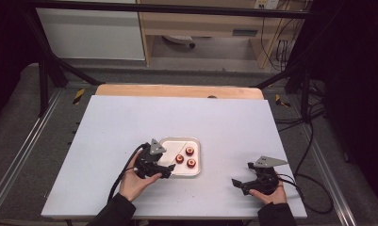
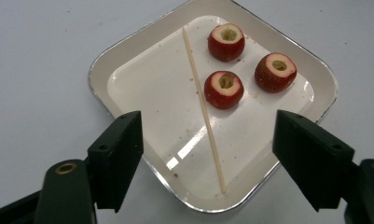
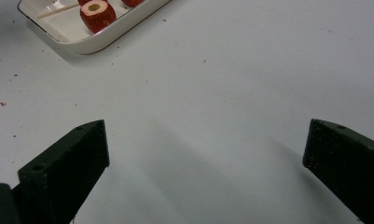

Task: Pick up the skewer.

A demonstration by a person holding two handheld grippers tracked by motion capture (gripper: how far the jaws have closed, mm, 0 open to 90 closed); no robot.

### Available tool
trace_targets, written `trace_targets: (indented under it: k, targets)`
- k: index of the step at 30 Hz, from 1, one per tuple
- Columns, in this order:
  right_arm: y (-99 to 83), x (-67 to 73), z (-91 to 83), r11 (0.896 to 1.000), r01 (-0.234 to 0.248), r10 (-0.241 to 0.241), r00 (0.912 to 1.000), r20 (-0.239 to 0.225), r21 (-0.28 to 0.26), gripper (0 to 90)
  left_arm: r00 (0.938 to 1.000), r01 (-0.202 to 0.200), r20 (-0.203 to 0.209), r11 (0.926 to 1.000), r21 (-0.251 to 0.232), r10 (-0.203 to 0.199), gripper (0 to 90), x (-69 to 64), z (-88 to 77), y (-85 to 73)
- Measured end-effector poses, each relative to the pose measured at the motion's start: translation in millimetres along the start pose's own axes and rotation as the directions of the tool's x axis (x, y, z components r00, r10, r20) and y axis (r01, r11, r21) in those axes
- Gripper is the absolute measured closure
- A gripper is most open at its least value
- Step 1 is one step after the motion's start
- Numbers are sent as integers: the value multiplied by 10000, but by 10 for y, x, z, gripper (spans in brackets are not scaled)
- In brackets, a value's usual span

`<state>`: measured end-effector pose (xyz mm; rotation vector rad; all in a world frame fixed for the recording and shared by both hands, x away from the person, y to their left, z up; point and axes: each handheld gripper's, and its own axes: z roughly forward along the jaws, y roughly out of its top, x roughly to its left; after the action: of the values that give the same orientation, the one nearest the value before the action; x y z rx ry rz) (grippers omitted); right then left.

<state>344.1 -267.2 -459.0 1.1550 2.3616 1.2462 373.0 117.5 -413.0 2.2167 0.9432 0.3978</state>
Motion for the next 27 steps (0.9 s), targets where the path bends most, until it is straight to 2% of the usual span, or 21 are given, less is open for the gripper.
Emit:
trace_targets:
  k: [10, 13, 17, 20, 23, 27]
  targets:
    - [-2, 0, 12, 10000, 30, -30, 10000, -25, 20, 9, 9990, 73, -438, 9991, 409, -55, 492, -67, 245, 66]
    - [-2, 1, 11, 10000, 28, -28, 10000, -33, 26, 9, 9990, 50, -441, 9987, 499, -28, 533, -81, 276, 68]
    - [-2, 1, 9, 10000, 15, -15, 10000, -48, 27, 9, 9989, 55, -467, 9977, 676, -24, 650, -114, 334, 64]
    - [-1, 0, 10, 10000, 29, -29, 10000, -45, 27, 10, 9989, 72, -475, 9973, 733, -37, 678, -115, 347, 59]
    - [-2, 2, 12, 10000, 13, -13, 10000, -28, 35, 10, 9984, 70, -565, 9975, 709, -30, 744, -115, 360, 52]
    - [-2, 1, 12, 10000, -1, 1, 10000, -41, 63, 10, 9976, 226, -674, 9974, 681, -180, 787, -97, 395, 37]
